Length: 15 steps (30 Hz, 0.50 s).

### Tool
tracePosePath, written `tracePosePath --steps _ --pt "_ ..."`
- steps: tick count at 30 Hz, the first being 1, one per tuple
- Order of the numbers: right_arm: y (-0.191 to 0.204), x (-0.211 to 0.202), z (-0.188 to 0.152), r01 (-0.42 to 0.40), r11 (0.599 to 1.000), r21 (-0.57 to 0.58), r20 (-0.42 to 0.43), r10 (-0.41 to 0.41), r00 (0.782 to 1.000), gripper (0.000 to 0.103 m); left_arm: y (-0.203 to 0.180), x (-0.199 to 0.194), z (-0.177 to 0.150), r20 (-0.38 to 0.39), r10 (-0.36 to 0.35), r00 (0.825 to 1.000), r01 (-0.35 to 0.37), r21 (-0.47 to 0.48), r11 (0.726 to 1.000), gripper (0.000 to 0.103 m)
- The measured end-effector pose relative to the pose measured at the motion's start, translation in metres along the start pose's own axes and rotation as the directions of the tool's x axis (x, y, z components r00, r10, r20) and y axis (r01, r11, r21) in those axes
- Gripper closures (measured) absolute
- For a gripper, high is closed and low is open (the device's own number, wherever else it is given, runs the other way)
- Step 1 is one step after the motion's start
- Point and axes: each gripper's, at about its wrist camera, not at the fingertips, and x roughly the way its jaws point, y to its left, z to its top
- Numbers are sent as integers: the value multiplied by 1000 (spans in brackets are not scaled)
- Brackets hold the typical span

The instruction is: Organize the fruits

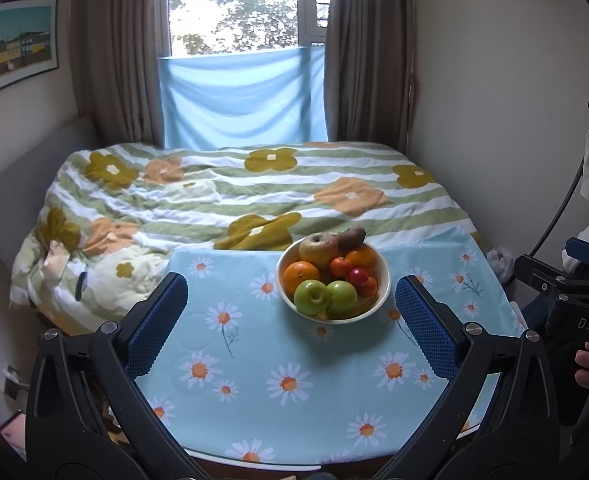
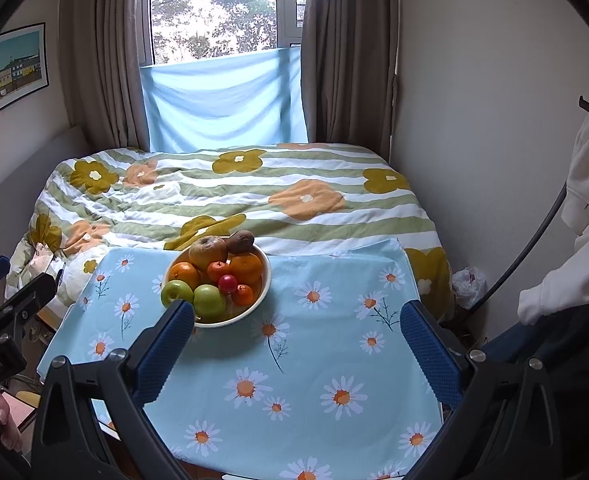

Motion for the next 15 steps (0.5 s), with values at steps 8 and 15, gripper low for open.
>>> tracePosePath --steps 8,15 --pt "-3 -1 -1 1 1000 1 6 -1 1000 1 -1 -4 1 25 -11 1000 11 4 1000 0" --pt "-2 -3 -1 -2 1000 -6 13 2 1000 1 -3 -4 1 35 14 999 -14 13 1000 0"
